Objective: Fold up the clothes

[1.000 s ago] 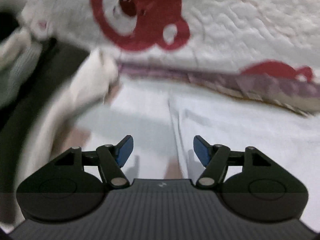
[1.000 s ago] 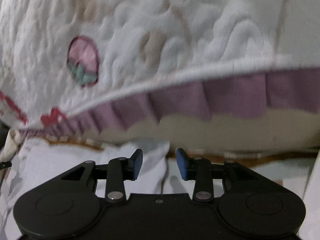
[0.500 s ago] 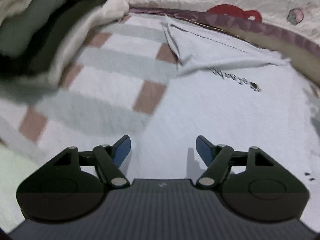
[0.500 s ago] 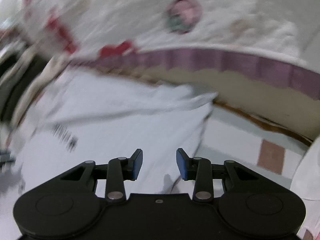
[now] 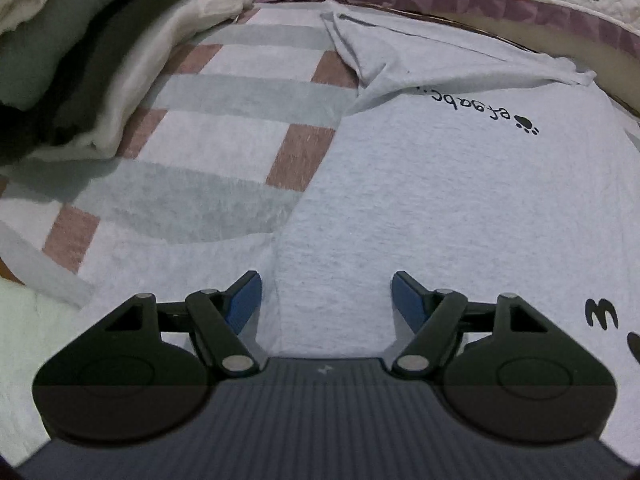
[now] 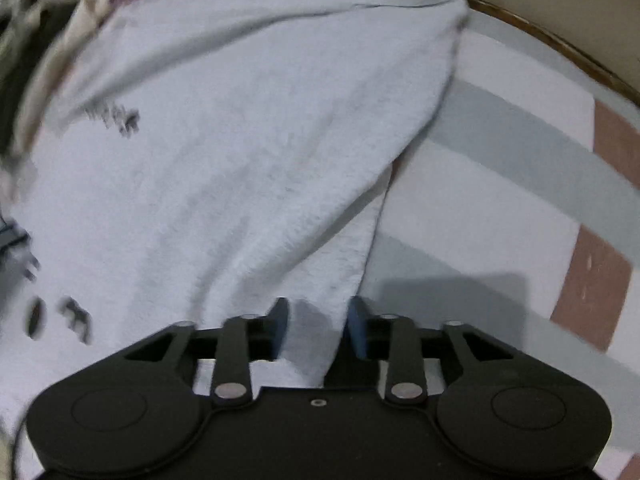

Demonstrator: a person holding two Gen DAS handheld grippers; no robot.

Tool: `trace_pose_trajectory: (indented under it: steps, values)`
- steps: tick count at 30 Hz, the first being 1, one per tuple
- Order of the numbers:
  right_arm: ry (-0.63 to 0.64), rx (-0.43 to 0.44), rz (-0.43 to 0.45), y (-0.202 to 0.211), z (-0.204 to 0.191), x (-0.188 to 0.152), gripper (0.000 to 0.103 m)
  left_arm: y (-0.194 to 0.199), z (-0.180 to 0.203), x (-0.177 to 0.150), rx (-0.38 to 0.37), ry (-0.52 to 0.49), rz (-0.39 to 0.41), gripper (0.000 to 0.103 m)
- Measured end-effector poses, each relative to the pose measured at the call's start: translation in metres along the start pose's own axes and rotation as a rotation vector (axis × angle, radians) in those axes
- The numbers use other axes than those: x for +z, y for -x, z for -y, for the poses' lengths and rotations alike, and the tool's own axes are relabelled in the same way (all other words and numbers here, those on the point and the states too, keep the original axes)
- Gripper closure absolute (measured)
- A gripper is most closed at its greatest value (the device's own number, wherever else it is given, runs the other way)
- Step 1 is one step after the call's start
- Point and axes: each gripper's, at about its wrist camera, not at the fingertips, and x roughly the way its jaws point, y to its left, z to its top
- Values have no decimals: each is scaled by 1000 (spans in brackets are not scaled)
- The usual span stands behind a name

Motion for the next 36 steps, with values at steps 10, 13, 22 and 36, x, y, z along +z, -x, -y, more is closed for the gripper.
trace_pose_trajectory:
  steps: [10,13,22,36]
  values:
    - [191,-126,100,9,-37,-17,100,-4,-24,-4,-44,127,-4,30]
    - [228,-261,124,27,-26,-26,101,-4,-30,-3,-39,143,3,32]
    - [253,-330,29,6,-39,-21,100,-18,-22,1,1,9,-10,30]
    - [310,-339,-11,-9,-43,-13,100,12,-3,-4,-317,121,37,103]
